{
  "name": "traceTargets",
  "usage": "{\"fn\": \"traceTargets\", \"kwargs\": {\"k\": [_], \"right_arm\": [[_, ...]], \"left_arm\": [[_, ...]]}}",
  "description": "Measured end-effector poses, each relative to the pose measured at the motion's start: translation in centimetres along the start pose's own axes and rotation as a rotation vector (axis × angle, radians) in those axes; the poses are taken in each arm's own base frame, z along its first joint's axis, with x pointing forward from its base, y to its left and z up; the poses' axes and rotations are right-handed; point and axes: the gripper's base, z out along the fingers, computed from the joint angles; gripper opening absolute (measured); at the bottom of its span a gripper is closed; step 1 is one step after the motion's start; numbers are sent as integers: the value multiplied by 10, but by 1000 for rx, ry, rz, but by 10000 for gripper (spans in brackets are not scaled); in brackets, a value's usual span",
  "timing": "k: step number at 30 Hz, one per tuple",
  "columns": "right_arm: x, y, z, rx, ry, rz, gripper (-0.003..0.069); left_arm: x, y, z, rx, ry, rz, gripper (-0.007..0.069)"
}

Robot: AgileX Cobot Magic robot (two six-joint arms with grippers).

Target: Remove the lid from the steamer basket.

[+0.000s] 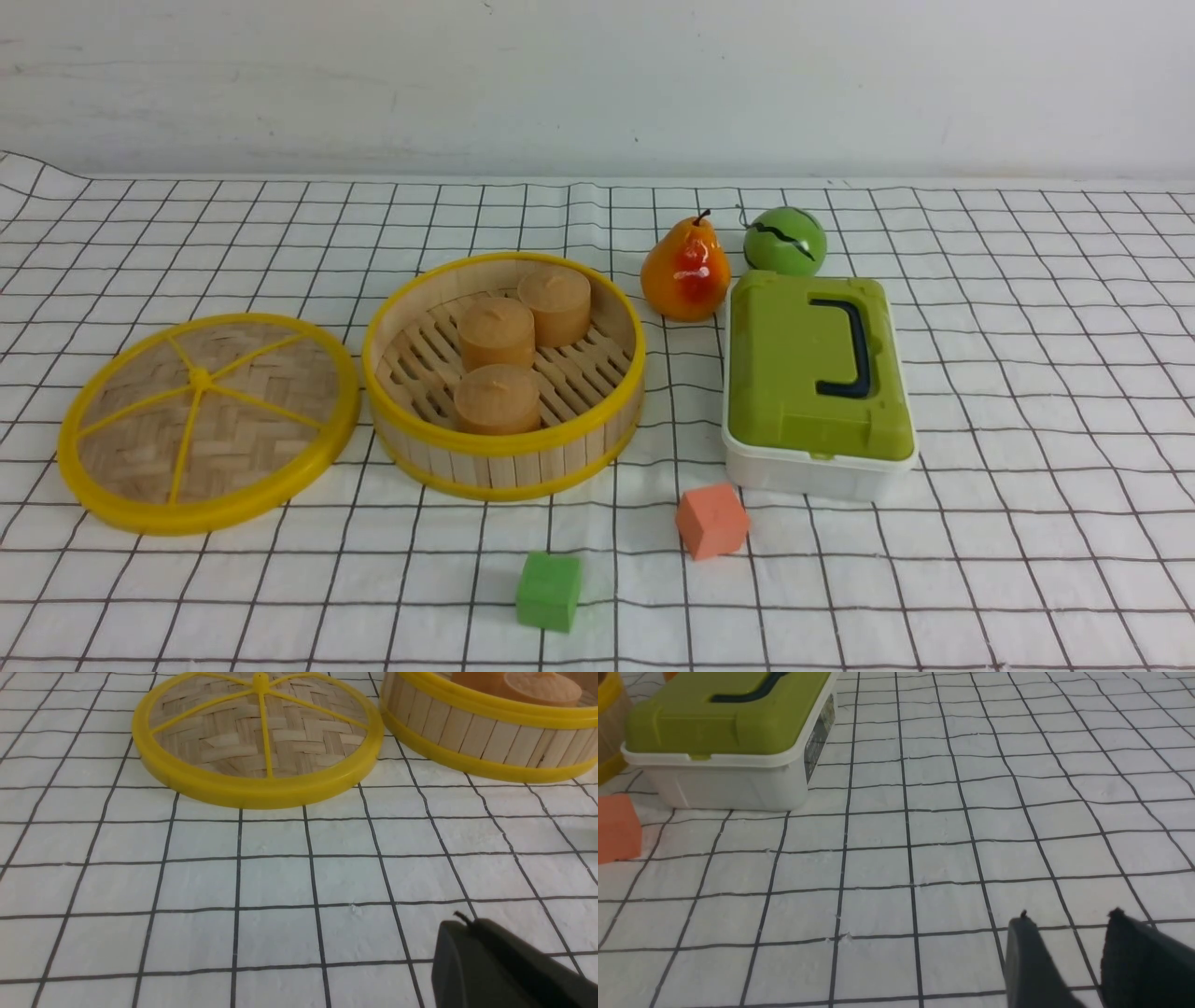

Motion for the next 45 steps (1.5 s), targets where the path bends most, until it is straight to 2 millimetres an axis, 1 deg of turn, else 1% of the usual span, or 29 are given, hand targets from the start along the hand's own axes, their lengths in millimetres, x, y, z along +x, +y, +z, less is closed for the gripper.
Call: {"fn": "traceTargets", "kwargs": {"k": [27, 45], "right_arm": [[0, 0, 0, 0, 0, 0, 240], [0, 0, 0, 0, 0, 0, 240]], "left_arm": [[0, 0, 0, 0, 0, 0, -11], [0, 0, 0, 0, 0, 0, 3]]}}
